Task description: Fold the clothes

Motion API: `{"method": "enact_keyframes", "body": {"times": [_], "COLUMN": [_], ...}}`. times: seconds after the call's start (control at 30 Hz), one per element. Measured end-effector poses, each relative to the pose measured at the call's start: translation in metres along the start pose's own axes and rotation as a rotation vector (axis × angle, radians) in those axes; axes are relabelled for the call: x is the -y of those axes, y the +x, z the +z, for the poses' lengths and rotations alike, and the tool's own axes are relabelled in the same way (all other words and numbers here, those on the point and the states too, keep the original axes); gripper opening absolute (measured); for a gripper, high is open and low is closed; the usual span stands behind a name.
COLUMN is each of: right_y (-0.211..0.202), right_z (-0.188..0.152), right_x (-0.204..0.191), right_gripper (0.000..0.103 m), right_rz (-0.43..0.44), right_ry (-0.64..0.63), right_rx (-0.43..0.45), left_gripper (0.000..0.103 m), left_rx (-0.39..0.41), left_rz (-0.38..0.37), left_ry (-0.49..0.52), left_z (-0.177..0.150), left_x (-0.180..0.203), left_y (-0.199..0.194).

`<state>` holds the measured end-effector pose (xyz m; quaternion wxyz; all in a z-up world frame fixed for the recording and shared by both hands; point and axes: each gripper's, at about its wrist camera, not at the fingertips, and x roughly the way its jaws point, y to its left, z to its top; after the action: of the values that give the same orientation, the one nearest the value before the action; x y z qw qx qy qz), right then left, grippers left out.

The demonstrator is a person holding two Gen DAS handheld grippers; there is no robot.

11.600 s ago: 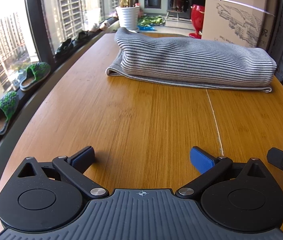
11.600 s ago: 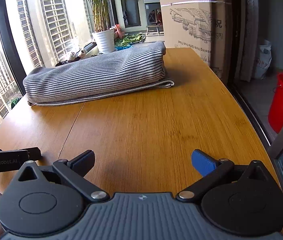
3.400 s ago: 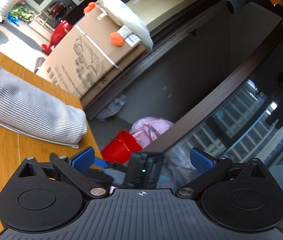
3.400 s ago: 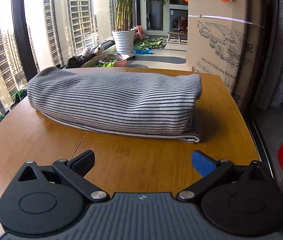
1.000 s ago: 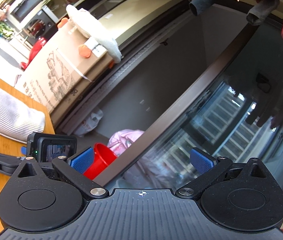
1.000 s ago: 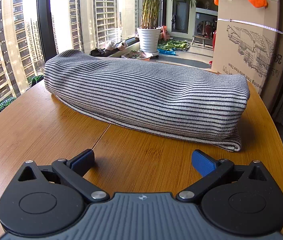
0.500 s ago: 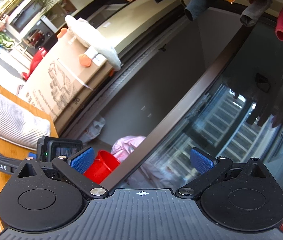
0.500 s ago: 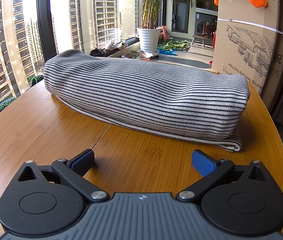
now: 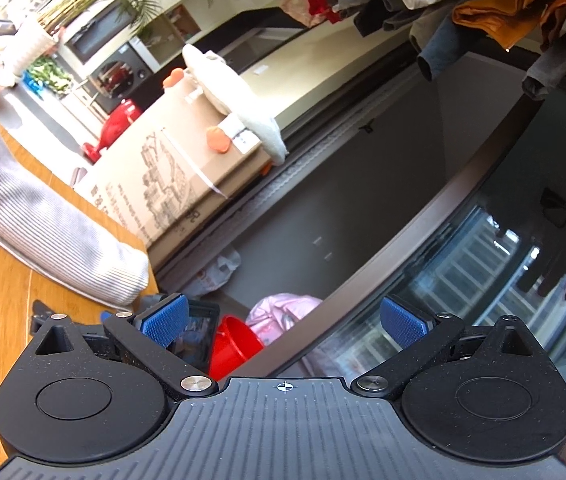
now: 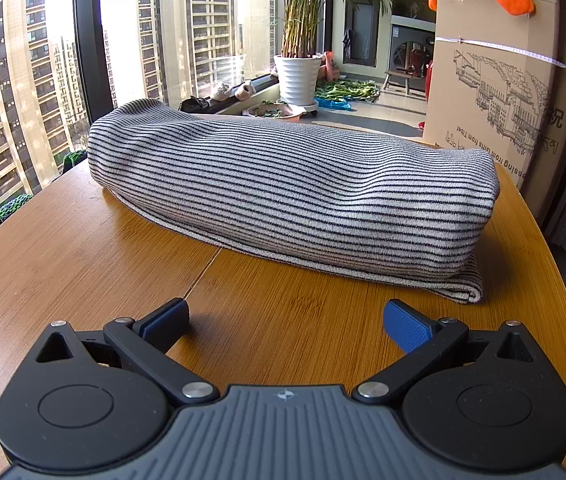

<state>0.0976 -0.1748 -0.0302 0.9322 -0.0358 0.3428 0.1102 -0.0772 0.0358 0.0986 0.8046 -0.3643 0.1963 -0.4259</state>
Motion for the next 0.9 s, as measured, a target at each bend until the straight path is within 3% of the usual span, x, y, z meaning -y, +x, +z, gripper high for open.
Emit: {"method": "enact_keyframes", "body": {"times": [0.43, 0.73, 0.9], "right_y": [0.008, 0.008, 0.010], "right_z": [0.007, 0.007, 0.007], "right_x": [-0.004, -0.005, -0.013], "right_gripper": [0.103, 0.103, 0.103], "right_rz": [-0.018, -0.024, -0.069], "right_ry": [0.012, 0.017, 0.055], "right_rx": [0.000, 0.000, 0.001], "left_gripper": [0.103, 0.103, 0.103], "left_rx": [-0.030, -0.052, -0.064], "left_rz": [0.048, 0.069, 0.106], "left_ry": [-0.065, -0.054, -0.044], "left_z": [0.004, 0.003, 0.005], "left_x": [-0.021, -0.021, -0.025], "left_y": [0.005, 0.007, 0.007]}}
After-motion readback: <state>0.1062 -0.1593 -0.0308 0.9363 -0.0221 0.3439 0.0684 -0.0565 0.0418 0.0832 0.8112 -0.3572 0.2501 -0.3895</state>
